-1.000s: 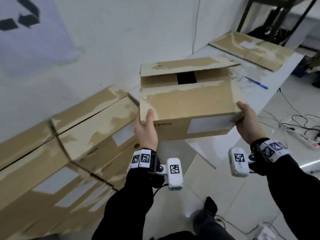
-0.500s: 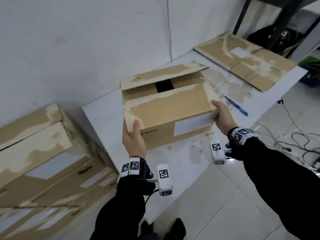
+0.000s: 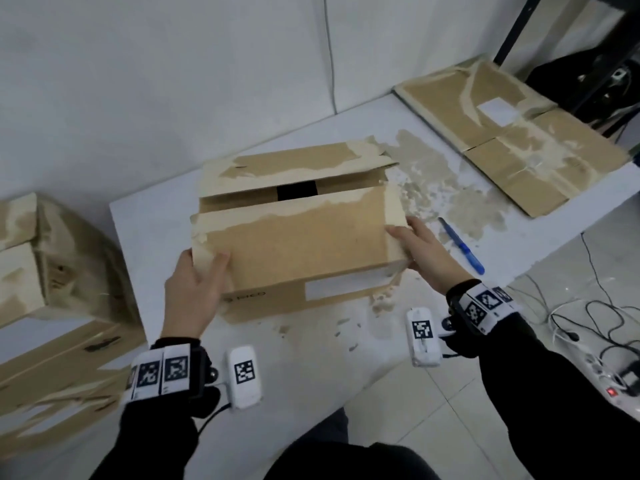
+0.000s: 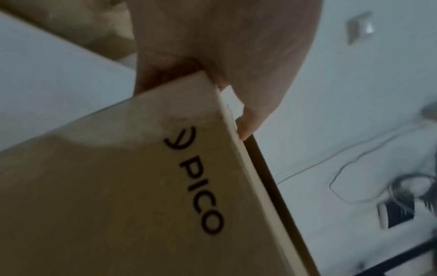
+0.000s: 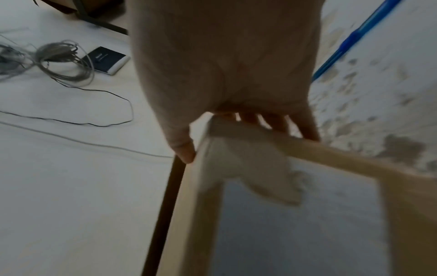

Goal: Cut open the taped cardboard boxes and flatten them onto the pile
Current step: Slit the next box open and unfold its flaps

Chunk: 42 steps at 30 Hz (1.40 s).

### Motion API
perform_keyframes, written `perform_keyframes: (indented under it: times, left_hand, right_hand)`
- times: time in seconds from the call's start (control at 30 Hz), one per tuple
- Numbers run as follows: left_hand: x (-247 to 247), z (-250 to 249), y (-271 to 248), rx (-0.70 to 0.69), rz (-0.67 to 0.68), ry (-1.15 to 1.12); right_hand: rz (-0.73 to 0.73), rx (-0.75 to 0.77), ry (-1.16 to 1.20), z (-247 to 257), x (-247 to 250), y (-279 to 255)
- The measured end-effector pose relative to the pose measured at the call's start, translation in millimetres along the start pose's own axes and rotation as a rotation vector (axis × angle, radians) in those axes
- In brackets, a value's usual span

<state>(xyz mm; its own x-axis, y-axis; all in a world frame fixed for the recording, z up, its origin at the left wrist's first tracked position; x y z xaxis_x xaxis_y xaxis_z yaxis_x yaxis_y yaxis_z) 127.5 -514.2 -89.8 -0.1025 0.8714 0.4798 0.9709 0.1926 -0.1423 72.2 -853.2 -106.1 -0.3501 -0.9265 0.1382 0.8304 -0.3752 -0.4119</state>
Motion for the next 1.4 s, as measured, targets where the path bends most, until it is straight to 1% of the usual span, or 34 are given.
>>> perform_keyframes:
  times: [0.07,0.13,0.2,0.23,0.33,0.37,0.43,0.47,0.53,0.57,0.63,0.7,0.77,0.83,0.9,0.93,0.97,1.0,1.07,1.1,1.17,1.23,1.3,1.33,1.37,1.4]
  left_hand:
    - [-6,-8,4,0.029,-0.035,0.156]
    - [-9,-9,2,0.012,-0.129,0.257]
    - [-10,-9,-3,-0.053,-0.264,0.268]
    - [-10,-10,-6,-0.076,-0.311,0.26]
    - [-13,-14,-11,-0.062,-0.366,0.332]
    - [-14,-20,-14,-0.097,-0.401,0.39]
    - [-23,-41,-28,-0.24,-0.469,0.481]
    - [-33,-52,-39,-0.296,-0.479,0.493]
    - [-65,-75,-62,-0.31,-0.419,0.434]
    - [-84,-85,-72,-0.3,-0.369,0.414]
    - [-119,-105,-90,-0.28,-0.292,0.455]
    - [-147,-116,-101,-0.197,-0.229,0.556]
    - [-173,-115,-113,-0.098,-0.15,0.668]
    - [-199,-113,-121,-0.068,-0.062,0.7]
    - [-215,-108,-118,-0.059,0.009,0.658]
    - [-216,-103,-113,-0.056,0.022,0.638]
    - [-214,-99,-109,-0.07,0.031,0.623]
    - [-209,-95,-105,-0.102,0.048,0.613]
    - [-195,-88,-98,-0.205,0.129,0.604]
    - [-185,-86,-96,-0.246,0.176,0.598]
    - [-162,-85,-94,-0.258,0.233,0.568]
    - [-144,-86,-93,-0.225,0.21,0.561]
    - [-141,-94,-97,-0.2,0.116,0.682]
    - [-148,-103,-101,-0.227,0.044,0.77]
    - [-161,-117,-105,-0.288,-0.025,0.824]
    - [-179,-130,-110,-0.351,-0.057,0.845]
  right_hand:
    - [-0.02,-0.007,-0.071,10,-3,13]
    - [-0.026,-0.003,-0.104,13,-8,23]
    - [-0.015,0.04,-0.076,12,-11,28]
    - [0.001,0.058,-0.062,10,-11,29]
    - [0.043,0.108,0.009,1,-9,31]
    - [0.053,0.128,0.017,-2,-9,32]
    - [0.054,0.159,0.033,-6,-6,34]
    - [0.052,0.17,0.056,-7,-4,35]
    - [0.062,0.162,0.126,-8,3,37]
    - [0.072,0.132,0.162,-10,8,39]
    - [0.099,0.045,0.207,-7,19,48]
    - [0.12,-0.015,0.168,13,31,71]
    - [0.15,-0.04,0.142,46,37,104]
    - [0.249,-0.037,0.068,74,30,133]
    - [0.406,-0.011,-0.056,78,15,158]
    - [0.445,0.02,-0.109,76,11,162]
    - [0.438,0.054,-0.151,74,13,161]
    - [0.398,0.103,-0.165,72,20,157]
    - [0.271,0.207,-0.141,62,43,146]
    - [0.202,0.237,-0.118,54,57,139]
    - [0.105,0.232,-0.065,33,84,115]
    - [0.073,0.222,-0.065,9,99,92]
    - [0.061,0.221,-0.13,-8,106,78]
    - [0.071,0.214,-0.141,-12,107,75]
    - [0.103,0.199,-0.112,-14,106,74]
    - [0.154,0.185,-0.066,-13,103,73]
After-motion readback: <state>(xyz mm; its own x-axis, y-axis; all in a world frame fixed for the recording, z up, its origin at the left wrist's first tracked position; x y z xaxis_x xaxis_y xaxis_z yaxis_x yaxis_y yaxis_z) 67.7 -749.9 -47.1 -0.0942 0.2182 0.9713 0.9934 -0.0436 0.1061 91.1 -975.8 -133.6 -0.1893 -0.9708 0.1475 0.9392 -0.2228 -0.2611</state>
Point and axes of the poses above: each hand's wrist, its own y-axis towards the middle knuckle, its own x-axis out of the back of the hand, z = x × y, the point moved 6 cm from there along y, towards the middle knuckle, and after that the axes turned 6 degrees about -z, right-handed, at the moved point
